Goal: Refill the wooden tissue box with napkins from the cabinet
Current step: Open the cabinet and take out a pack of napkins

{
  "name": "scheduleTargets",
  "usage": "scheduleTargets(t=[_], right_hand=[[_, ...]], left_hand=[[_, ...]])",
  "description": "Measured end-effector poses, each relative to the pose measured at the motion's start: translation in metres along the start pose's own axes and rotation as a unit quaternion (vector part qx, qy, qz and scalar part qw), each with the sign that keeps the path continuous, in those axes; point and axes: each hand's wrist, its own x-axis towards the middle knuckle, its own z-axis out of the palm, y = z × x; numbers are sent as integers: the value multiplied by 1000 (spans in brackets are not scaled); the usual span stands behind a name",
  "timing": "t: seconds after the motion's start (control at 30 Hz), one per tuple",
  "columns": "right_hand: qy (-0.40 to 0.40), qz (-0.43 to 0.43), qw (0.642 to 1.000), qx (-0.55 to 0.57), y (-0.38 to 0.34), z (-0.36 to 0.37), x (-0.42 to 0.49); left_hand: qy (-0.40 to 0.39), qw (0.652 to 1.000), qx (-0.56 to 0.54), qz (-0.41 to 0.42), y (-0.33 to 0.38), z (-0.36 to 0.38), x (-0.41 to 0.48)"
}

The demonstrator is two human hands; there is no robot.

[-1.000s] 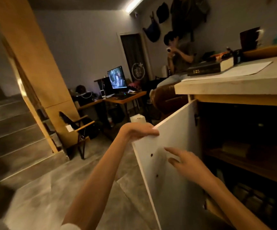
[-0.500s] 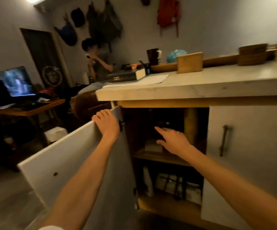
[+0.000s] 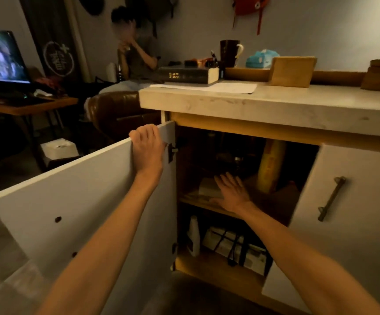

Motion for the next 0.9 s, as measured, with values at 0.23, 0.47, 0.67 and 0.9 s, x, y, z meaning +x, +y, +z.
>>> scheduleTargets(t=[0.23,0.47,0.67,0.9], right_hand=[[-101,69,992,15,-31,7,49],[-183,131,948,227,-15,54,93],[-269,-67,951,138,0,103,90],[-74,-26,996,-46,-12,87,30]], left_hand=[[36,999,18,-6,2,7,1],[49,998,31,1,4,17,1],[70,997,25,6,3,11,0],[45,999,11,-8,0,6,3]])
